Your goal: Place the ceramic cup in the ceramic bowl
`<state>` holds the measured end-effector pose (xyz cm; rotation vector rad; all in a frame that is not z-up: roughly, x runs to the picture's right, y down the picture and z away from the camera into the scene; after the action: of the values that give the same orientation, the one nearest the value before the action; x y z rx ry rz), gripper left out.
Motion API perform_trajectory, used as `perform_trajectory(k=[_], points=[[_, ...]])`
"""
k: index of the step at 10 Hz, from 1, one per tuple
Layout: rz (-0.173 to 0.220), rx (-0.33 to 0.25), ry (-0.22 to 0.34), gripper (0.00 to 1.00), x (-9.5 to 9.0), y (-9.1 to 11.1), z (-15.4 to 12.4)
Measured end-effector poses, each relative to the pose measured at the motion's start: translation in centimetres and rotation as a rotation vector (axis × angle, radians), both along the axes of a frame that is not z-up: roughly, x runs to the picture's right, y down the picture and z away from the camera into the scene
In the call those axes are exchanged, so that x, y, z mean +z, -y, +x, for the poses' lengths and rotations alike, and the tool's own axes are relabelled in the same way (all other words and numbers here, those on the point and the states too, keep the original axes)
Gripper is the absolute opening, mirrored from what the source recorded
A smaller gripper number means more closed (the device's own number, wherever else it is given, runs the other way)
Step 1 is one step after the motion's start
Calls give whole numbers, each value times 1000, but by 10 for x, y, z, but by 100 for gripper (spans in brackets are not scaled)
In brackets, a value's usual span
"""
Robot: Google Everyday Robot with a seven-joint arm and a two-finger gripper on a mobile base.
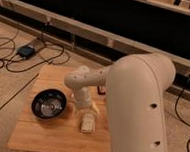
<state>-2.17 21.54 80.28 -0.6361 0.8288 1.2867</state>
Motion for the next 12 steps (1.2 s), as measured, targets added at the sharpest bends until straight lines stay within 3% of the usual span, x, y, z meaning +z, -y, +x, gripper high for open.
perform_trajectory(k=[6,8,12], points=[[2,1,-1,80,0,1,0],[25,12,-6,80,3,13,5],[107,50,-26,80,6,57,33]])
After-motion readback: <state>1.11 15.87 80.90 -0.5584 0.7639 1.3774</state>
